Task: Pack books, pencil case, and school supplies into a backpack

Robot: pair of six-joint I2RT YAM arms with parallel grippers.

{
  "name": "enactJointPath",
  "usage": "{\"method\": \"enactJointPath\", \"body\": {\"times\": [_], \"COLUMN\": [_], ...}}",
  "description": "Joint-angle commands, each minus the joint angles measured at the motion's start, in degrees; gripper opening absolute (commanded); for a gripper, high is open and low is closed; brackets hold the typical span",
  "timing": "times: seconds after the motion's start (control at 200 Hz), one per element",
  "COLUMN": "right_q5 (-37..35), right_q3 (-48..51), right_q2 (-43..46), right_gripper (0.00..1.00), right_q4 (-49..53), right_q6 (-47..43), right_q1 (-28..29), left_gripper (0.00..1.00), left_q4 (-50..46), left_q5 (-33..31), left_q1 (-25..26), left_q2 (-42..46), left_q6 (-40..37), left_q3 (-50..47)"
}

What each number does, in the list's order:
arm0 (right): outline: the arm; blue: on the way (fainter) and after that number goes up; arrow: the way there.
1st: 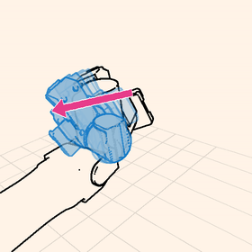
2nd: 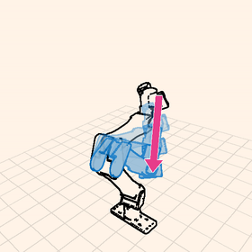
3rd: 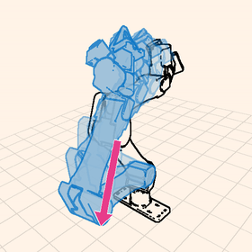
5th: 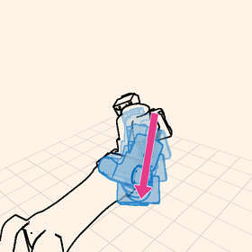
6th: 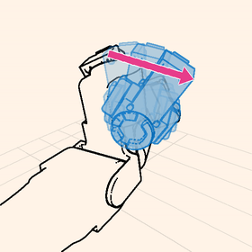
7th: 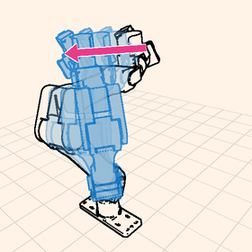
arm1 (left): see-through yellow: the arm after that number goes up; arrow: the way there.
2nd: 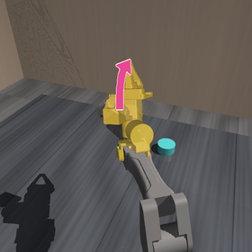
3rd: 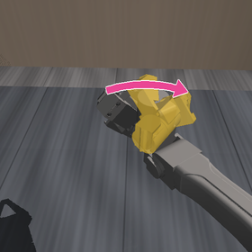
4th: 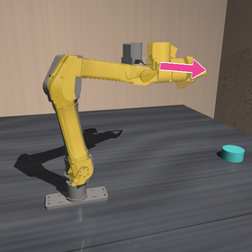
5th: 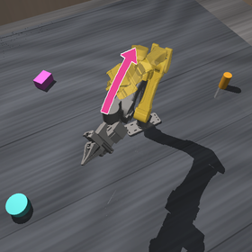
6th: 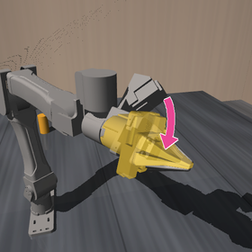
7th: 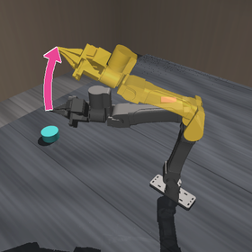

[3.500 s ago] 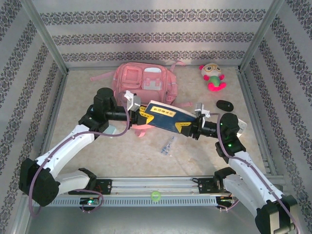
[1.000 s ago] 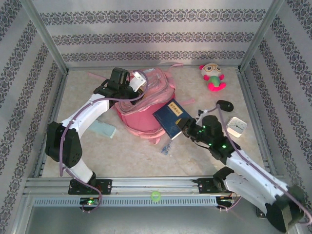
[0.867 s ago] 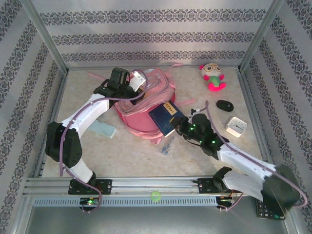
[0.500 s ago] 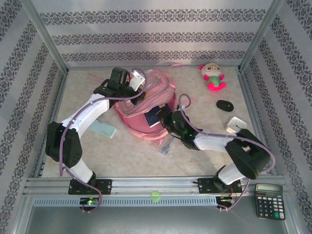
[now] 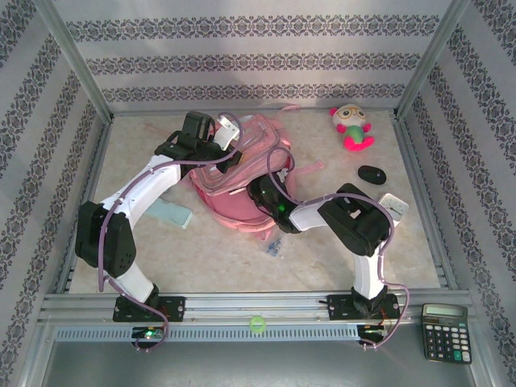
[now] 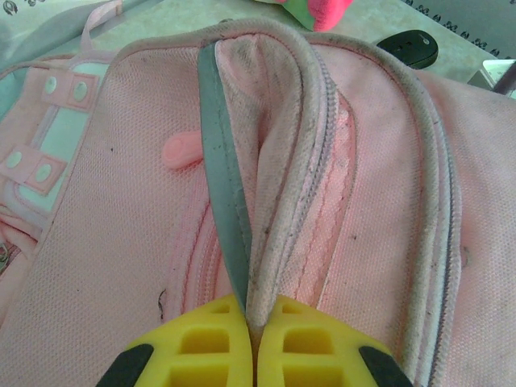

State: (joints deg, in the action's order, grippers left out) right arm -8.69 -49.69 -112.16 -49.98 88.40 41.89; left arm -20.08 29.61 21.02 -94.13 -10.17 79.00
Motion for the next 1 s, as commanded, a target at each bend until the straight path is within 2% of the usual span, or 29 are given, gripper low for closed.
{"method": "enactJointPath", "body": {"times": [0.0, 0.12, 0.175, 0.385, 0.6, 0.759, 0.849, 0.909, 0.944, 0.994], "right_q5": [-0.8, -0.2, 0.0, 2.5, 6.1, 5.3, 3.6, 2.5, 2.1, 2.4], "right_q3": [-1.8, 0.5, 2.2, 10.0, 16.4, 18.3, 17.9, 16.0, 14.9, 13.1], "right_q2": [-1.0, 1.1, 2.9, 10.5, 20.9, 35.8, 45.6, 51.3, 54.1, 57.0], "right_gripper": [0.36, 0.68, 0.74, 0.75, 0.73, 0.71, 0.7, 0.7, 0.7, 0.7], "right_q4": [-1.3, 2.9, 4.7, 7.1, 14.7, 29.9, 43.2, 51.6, 55.2, 58.2], "right_q6": [1.3, 1.3, 1.0, 1.0, -0.9, -9.1, -14.8, -20.8, -24.6, -31.4], "right_q1": [-1.4, -1.6, -1.6, -1.3, 0.5, 1.6, 1.5, 1.1, 0.9, 0.3], "left_gripper": [0.0, 0.0, 0.0, 0.0, 0.0, 0.0, 0.0, 0.06, 0.14, 0.3], "left_q4": [6.6, 6.3, 6.0, 5.5, 4.6, 5.1, 5.6, 5.6, 5.4, 4.3], "left_q5": [2.0, 1.0, 0.7, -1.8, -3.0, -2.2, -1.3, -1.2, -1.0, -0.8], "left_q1": [0.3, 0.4, 0.4, 0.4, 0.4, 0.5, 0.8, 1.2, 1.5, 1.6], "left_q2": [3.5, 3.2, 3.0, 2.2, 1.1, 0.8, 0.9, 0.9, 0.9, 1.1], "left_q6": [0.9, 0.2, -0.1, -1.2, -2.3, -2.7, -3.7, -4.6, -5.0, -5.0], "left_q3": [2.7, 2.5, 2.4, 2.2, 2.1, -0.5, -3.0, -4.6, -5.2, -5.4]}}
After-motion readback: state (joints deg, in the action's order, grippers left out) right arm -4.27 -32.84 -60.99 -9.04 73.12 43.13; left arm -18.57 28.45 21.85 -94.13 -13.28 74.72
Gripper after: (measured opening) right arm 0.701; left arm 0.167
